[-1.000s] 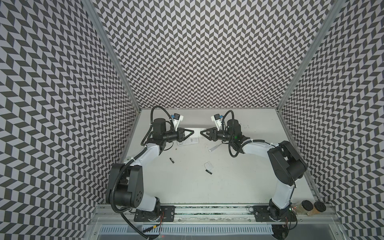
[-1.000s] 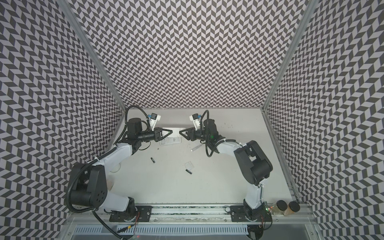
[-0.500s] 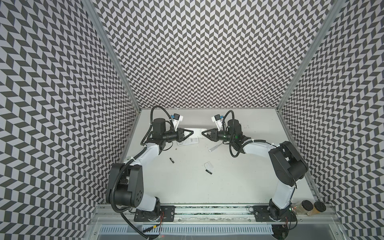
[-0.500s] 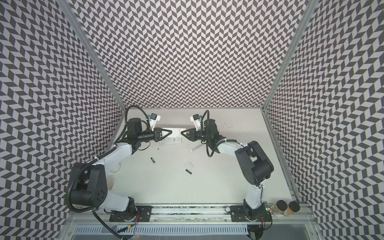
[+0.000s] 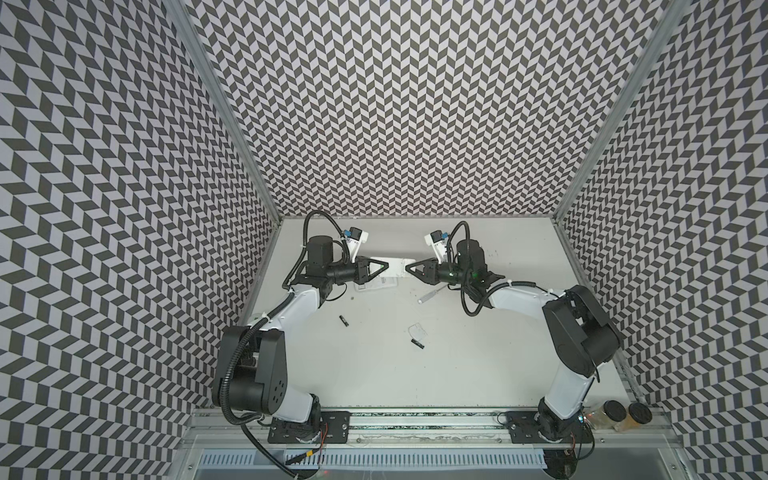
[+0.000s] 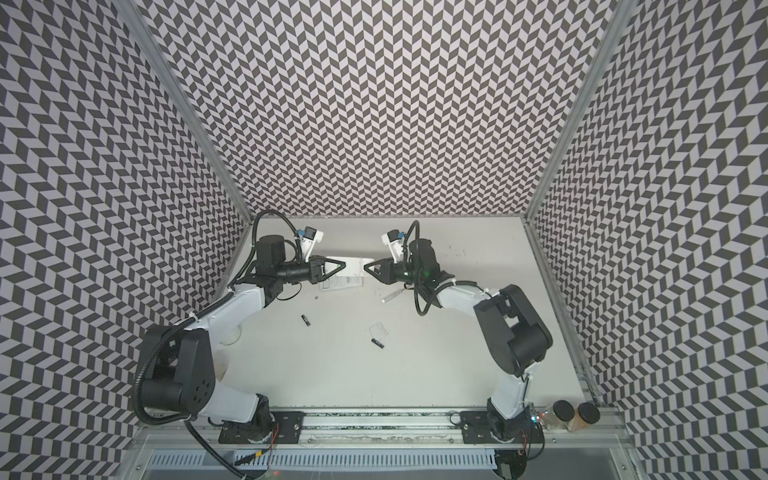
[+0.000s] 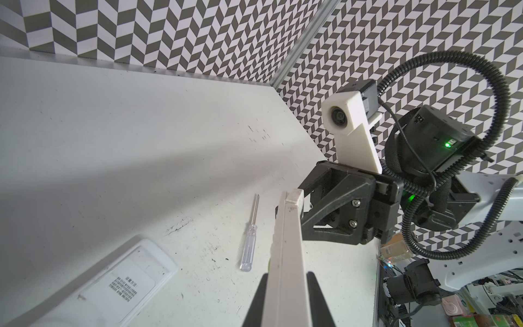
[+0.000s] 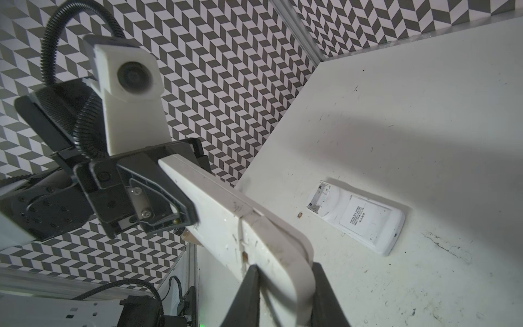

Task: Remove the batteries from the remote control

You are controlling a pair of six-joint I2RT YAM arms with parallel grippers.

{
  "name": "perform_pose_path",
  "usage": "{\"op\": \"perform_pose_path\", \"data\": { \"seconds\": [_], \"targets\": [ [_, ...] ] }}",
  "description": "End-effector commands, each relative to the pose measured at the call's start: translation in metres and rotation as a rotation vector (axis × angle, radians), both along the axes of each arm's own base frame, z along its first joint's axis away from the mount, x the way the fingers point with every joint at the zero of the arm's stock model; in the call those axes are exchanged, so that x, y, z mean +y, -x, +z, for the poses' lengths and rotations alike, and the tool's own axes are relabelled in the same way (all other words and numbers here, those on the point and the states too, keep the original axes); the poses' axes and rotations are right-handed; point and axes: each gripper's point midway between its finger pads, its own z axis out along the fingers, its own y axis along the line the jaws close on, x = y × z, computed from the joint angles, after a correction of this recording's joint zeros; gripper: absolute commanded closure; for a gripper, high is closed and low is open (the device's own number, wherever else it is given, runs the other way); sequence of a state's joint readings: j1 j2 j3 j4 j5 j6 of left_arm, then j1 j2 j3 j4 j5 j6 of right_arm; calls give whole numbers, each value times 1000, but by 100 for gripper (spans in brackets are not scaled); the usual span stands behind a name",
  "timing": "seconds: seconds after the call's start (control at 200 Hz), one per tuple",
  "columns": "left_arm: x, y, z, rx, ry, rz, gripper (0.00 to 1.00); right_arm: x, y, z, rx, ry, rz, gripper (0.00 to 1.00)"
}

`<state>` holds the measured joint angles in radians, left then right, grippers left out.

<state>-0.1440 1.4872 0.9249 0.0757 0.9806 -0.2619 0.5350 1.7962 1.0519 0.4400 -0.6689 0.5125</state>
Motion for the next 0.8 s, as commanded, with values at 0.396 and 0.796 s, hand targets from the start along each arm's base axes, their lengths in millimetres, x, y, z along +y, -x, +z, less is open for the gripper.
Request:
{"op": "perform_pose_path", "data": {
  "seconds": [0.396, 0.796],
  "targets": [
    [-14, -6, 21, -91, -13, -7, 100, 19, 25, 10, -4, 6, 67, 90],
    [-9, -10, 15, -96, -43, 30, 100, 10, 34, 2, -19, 36, 45, 71]
  ]
}}
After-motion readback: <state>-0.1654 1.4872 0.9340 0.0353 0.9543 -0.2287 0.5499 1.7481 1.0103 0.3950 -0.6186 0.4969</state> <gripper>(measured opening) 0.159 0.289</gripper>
